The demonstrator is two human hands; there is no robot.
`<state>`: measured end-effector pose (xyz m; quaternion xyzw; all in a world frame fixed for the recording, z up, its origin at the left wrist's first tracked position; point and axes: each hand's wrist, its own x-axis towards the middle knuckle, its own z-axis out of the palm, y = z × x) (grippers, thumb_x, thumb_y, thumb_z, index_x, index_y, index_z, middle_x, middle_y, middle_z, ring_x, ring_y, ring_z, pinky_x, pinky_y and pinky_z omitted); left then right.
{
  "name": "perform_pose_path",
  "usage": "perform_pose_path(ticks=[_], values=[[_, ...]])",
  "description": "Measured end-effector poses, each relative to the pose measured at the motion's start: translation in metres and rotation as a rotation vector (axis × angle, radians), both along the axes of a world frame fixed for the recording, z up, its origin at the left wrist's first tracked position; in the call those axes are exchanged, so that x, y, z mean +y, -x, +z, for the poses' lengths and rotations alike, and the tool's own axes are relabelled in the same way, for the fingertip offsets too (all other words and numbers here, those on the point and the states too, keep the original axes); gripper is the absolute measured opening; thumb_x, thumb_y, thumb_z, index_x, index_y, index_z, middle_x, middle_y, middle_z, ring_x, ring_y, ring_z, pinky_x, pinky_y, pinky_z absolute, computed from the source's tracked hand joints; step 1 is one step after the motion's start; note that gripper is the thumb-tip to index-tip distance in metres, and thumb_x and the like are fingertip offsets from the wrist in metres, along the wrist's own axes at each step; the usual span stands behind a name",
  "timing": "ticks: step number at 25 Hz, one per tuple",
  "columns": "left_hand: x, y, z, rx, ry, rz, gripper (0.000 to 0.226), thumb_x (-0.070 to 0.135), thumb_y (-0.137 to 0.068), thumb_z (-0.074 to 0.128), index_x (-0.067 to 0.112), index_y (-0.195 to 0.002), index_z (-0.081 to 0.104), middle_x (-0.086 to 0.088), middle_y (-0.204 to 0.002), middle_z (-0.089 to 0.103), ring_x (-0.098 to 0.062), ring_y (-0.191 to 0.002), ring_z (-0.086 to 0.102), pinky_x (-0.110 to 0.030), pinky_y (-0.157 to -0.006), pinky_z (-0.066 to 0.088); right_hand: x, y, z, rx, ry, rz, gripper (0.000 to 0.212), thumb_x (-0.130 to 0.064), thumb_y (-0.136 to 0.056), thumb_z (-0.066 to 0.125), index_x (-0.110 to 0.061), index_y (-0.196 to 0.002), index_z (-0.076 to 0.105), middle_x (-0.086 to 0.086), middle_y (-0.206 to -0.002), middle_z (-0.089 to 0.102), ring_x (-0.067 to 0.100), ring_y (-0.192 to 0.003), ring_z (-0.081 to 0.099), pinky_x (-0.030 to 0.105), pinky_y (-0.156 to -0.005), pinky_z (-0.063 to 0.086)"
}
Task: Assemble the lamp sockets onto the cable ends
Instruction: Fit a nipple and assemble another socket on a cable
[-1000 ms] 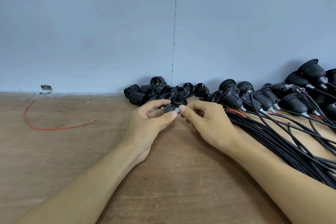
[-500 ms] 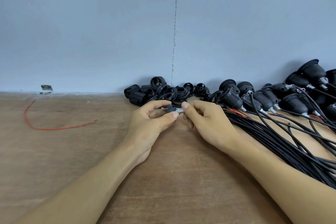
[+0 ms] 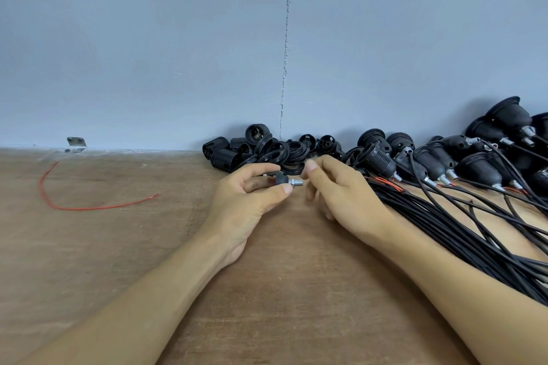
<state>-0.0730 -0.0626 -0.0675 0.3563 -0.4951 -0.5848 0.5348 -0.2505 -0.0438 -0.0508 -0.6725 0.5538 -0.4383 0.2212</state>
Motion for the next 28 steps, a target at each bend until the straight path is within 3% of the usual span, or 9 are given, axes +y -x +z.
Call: perform_pose_path(ticks=[2,5,7,11,15,19,23,26,28], values=[[0.0001,0.0000,-0.0001,0.003,-0.003,0.004,0.032,-0.001,-0.076,0.084,0.026,-0.093,0.080,-0.006,-0.095,0.079,-0.021,-0.096,0.077,-0.027,-0.082,0.060,0.0003,0.0010,0.0008,-0.012,-0.030,0.070,0.016,-0.031,-0.100,0.055,-0.023,-0.090,0.064,-0.007,-0.074,0.066,0.005,-0.054,0.049,0.023,-0.061,0.043],[0.0016,0.0012,0.0005,-0.029,0.014,-0.011,0.034,-0.001,-0.076,0.085,0.030,-0.090,0.080,-0.003,-0.092,0.079,-0.017,-0.091,0.076,-0.027,-0.083,0.061,-0.0017,-0.0014,-0.0014,0.098,-0.030,-0.003,0.042,-0.042,-0.103,0.046,-0.020,-0.070,0.060,-0.008,-0.061,0.062,-0.001,-0.051,0.048,0.016,-0.058,0.037],[0.0017,0.0016,0.0009,-0.034,0.016,0.001,0.033,-0.002,-0.075,0.085,0.027,-0.089,0.079,0.000,-0.089,0.078,-0.016,-0.089,0.076,-0.027,-0.083,0.061,-0.0017,0.0000,-0.0004,0.085,-0.018,-0.046,0.050,-0.048,-0.103,0.041,-0.018,-0.067,0.059,-0.006,-0.058,0.060,0.000,-0.051,0.047,0.014,-0.056,0.036],[0.0023,0.0011,0.0011,-0.003,0.006,0.020,0.033,-0.005,-0.075,0.084,0.021,-0.092,0.076,-0.002,-0.086,0.077,-0.020,-0.089,0.077,-0.030,-0.083,0.062,-0.0005,0.0030,0.0002,-0.009,-0.075,0.106,0.015,-0.033,-0.099,0.058,-0.023,-0.090,0.066,-0.008,-0.075,0.066,0.001,-0.059,0.051,0.019,-0.060,0.040],[0.0030,0.0017,0.0022,-0.035,0.023,0.008,0.034,-0.005,-0.075,0.084,0.027,-0.083,0.077,0.002,-0.085,0.078,-0.013,-0.083,0.075,-0.028,-0.082,0.062,-0.0044,-0.0006,0.0016,-0.029,-0.121,-0.008,0.049,-0.051,-0.102,0.042,-0.019,-0.071,0.063,-0.003,-0.061,0.065,-0.001,-0.051,0.050,0.025,-0.062,0.039],[0.0022,0.0009,0.0020,-0.016,0.006,0.008,0.033,-0.006,-0.074,0.084,0.023,-0.088,0.076,-0.005,-0.091,0.078,-0.020,-0.090,0.077,-0.031,-0.083,0.062,-0.0030,0.0063,0.0029,-0.141,-0.155,0.142,0.013,-0.032,-0.098,0.061,-0.020,-0.095,0.066,-0.007,-0.077,0.068,0.003,-0.057,0.050,0.023,-0.056,0.043],[0.0024,0.0008,0.0019,-0.048,0.014,-0.002,0.035,-0.004,-0.074,0.085,0.029,-0.081,0.076,-0.001,-0.089,0.078,-0.016,-0.087,0.076,-0.028,-0.082,0.062,-0.0053,0.0018,0.0022,-0.050,-0.152,0.039,0.046,-0.049,-0.102,0.045,-0.020,-0.071,0.064,-0.004,-0.061,0.064,0.002,-0.046,0.047,0.024,-0.058,0.038],[0.0015,0.0006,0.0016,-0.037,0.004,0.004,0.032,-0.005,-0.074,0.084,0.023,-0.088,0.075,-0.002,-0.088,0.078,-0.020,-0.090,0.076,-0.030,-0.083,0.062,-0.0035,0.0051,0.0033,-0.107,-0.132,0.103,0.029,-0.043,-0.099,0.056,-0.019,-0.088,0.066,-0.005,-0.071,0.067,-0.001,-0.049,0.048,0.022,-0.055,0.041],[0.0025,0.0009,0.0021,-0.039,0.006,-0.007,0.032,-0.005,-0.075,0.084,0.021,-0.090,0.074,-0.003,-0.088,0.078,-0.021,-0.090,0.077,-0.028,-0.082,0.062,-0.0032,0.0055,0.0019,-0.072,-0.144,0.125,0.028,-0.039,-0.099,0.058,-0.015,-0.087,0.067,-0.004,-0.071,0.068,0.000,-0.049,0.047,0.021,-0.055,0.040]])
